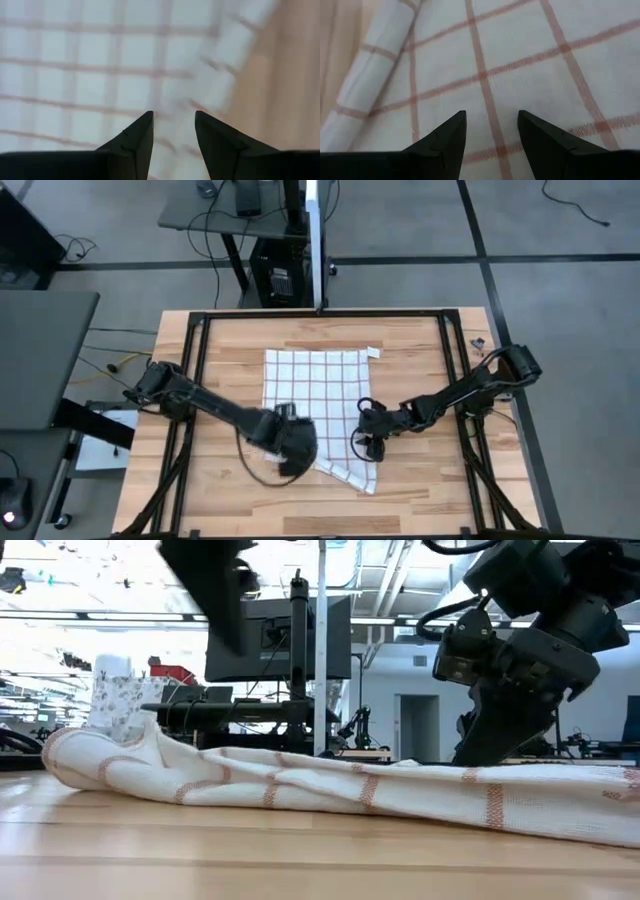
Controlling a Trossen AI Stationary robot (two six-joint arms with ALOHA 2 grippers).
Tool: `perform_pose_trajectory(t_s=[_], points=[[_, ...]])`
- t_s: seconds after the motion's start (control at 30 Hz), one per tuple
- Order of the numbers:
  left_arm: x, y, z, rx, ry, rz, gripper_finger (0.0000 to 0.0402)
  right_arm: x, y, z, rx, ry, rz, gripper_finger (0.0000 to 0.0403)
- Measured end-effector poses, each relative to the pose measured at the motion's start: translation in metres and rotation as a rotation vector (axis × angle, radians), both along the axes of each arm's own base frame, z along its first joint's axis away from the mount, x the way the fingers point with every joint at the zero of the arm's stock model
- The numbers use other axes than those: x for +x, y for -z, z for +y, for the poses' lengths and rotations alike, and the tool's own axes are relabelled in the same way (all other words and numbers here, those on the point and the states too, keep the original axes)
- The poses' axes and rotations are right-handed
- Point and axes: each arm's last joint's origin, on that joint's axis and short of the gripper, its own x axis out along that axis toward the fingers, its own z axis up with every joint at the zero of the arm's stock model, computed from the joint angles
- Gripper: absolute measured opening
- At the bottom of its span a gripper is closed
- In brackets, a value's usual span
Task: Roll towel
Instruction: Prepare the white towel
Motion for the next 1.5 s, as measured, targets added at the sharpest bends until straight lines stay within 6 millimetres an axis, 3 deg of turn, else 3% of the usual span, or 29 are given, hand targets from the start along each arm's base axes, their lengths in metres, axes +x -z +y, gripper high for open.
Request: perform_pose_trajectory(t_s=[0.17,0.3,0.53,0.73,0.97,1.13,1.5], points=[[0.003,0.033,0.051,-0.127,-0.270,0.041,0.0127,0.000,0.000,-0.001,0.001,0.006,0.006,0.0170],[-0.001,0.050,0.057,-0.254,-0.322,0.082,0.0127,0.000,0.001,-0.001,0.021,0.027,0.010,0.0170],[-0.007,0.067,0.037,-0.389,-0.367,0.075,0.0127,0.001,0.001,-0.005,0.021,0.040,0.010,0.0170],[-0.016,0.076,0.021,-0.380,-0.410,0.090,0.0127,0.002,0.001,-0.012,0.018,0.065,0.009,0.0170],[-0.025,0.097,0.018,-0.409,-0.549,0.053,0.0127,0.003,0.001,-0.016,0.016,0.079,0.009,0.0170],[-0.022,0.096,0.012,-0.492,-0.533,0.045,0.0127,0.003,0.001,-0.016,0.009,0.071,0.010,0.0170],[-0.025,0.076,-0.038,-0.617,-0.335,0.104,0.0127,0.004,0.001,-0.025,-0.021,0.073,0.015,0.0170]])
